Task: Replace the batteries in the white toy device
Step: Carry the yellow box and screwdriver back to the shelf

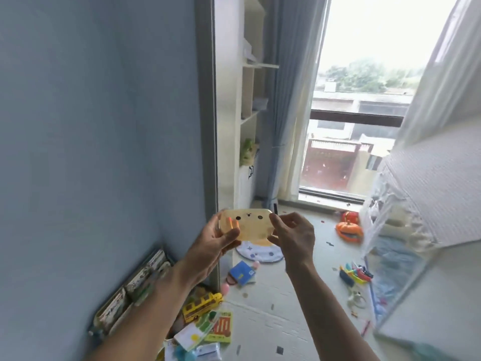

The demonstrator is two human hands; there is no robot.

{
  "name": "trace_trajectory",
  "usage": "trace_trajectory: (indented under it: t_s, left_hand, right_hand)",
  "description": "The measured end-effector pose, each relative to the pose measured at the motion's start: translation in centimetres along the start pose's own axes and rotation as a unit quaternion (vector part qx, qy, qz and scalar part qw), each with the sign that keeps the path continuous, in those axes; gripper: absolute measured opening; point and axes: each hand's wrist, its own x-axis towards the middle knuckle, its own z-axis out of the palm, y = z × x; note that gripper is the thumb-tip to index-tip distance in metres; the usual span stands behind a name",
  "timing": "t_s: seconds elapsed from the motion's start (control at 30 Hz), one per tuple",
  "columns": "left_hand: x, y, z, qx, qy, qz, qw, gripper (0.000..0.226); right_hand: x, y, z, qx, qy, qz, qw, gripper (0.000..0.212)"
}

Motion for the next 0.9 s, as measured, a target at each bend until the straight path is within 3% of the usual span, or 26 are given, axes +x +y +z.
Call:
trace_trajectory:
  t_s: [0.37, 0.9]
  left_hand:
    - [22.7, -2.9, 14.5, 0.02, -0.113, -0.006, 0.993, 0.061]
    - [63.0, -3.6, 20.4, 0.004, -0.17, -0.025, 0.985, 0.079]
  right_hand:
    - [21.0, 0.7, -12.1, 0.007, 0.104, -0.014, 0.995, 0.02]
    - [58.1, 4.3, -10.8, -0.009, 0.169, -0.036, 0.985, 0.021]
